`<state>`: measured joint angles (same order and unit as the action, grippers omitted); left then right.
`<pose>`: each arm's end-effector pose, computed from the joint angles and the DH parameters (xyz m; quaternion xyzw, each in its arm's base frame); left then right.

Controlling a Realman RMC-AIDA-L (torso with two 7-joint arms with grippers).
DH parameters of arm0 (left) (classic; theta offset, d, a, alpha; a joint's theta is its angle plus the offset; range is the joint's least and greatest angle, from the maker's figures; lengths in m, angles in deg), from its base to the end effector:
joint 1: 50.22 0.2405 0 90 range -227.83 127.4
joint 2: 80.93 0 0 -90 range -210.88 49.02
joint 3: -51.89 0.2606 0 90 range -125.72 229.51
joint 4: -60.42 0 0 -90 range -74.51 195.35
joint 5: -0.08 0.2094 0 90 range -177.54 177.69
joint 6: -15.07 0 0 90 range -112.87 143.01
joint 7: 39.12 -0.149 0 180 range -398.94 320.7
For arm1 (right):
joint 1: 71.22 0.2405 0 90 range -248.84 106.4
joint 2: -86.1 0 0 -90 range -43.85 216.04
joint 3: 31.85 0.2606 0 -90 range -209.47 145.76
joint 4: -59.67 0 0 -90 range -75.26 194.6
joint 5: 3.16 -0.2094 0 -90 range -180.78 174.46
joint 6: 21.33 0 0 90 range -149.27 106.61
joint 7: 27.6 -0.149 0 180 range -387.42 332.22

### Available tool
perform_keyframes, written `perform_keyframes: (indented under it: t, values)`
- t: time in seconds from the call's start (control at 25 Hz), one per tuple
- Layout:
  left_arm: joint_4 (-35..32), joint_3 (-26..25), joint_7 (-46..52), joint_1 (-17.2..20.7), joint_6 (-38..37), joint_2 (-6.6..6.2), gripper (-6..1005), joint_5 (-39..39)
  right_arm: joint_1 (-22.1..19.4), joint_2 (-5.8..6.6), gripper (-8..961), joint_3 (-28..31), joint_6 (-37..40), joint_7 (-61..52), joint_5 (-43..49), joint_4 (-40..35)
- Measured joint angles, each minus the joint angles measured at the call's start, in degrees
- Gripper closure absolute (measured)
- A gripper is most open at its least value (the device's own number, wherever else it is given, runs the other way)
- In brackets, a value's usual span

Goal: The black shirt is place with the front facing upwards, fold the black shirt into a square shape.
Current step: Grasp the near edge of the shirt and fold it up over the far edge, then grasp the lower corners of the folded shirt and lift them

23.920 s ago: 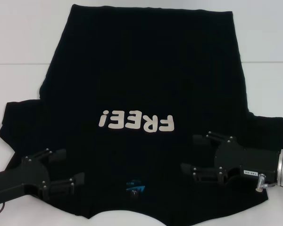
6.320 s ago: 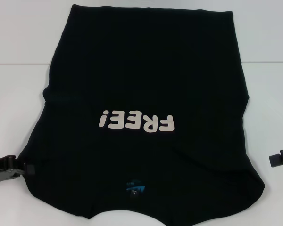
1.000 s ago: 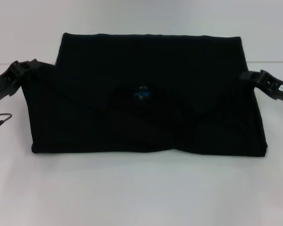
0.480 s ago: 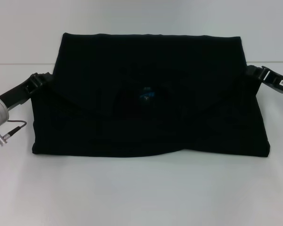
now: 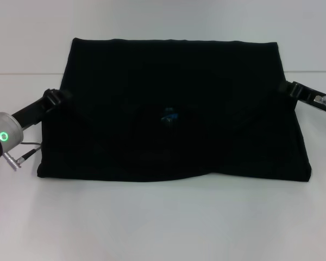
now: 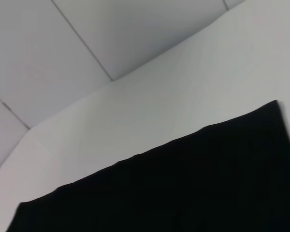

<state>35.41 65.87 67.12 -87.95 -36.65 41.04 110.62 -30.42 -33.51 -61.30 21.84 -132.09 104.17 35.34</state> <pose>-0.3172 0.4074 0.0005 -0.6249 -0.5993 -0.3677 0.3393 0.2977 0.4360 -0.0010 -0.6969 0.5435 0.2871 0.3695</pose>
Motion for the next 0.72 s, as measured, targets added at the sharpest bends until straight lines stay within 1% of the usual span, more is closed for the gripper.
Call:
perform_keyframes:
  t: [0.16, 0.36, 0.52, 0.6, 0.72]
  values:
    - [-0.01, 0.31, -1.17, -0.14, -0.64, 0.24, 901, -0.02, -0.25, -0.09, 912, -0.05, -0.97, 0.14, -0.04, 0.04]
    - [0.02, 0.20, -0.79, 0.52, -3.51, -0.04, 839, -0.73, -1.25, -0.09, 738, 0.36, 0.11, 0.18, -0.20, 0.07]
    - [-0.39, 0.10, 2.16, 1.74, -6.72, -0.92, 653, -0.74, -2.86, 0.08, 575, 0.50, 3.54, 0.27, -1.93, -0.41]
    - [-0.83, 0.25, 4.63, 2.55, -8.13, -1.34, 567, -0.40, -4.03, 0.39, 494, 0.50, 6.63, 1.01, -3.80, -0.74]
    - [-2.80, 0.35, 8.86, 4.81, -11.70, -1.90, 448, 0.33, -5.92, 1.22, 348, 0.40, 13.31, 3.36, -6.00, -0.83]
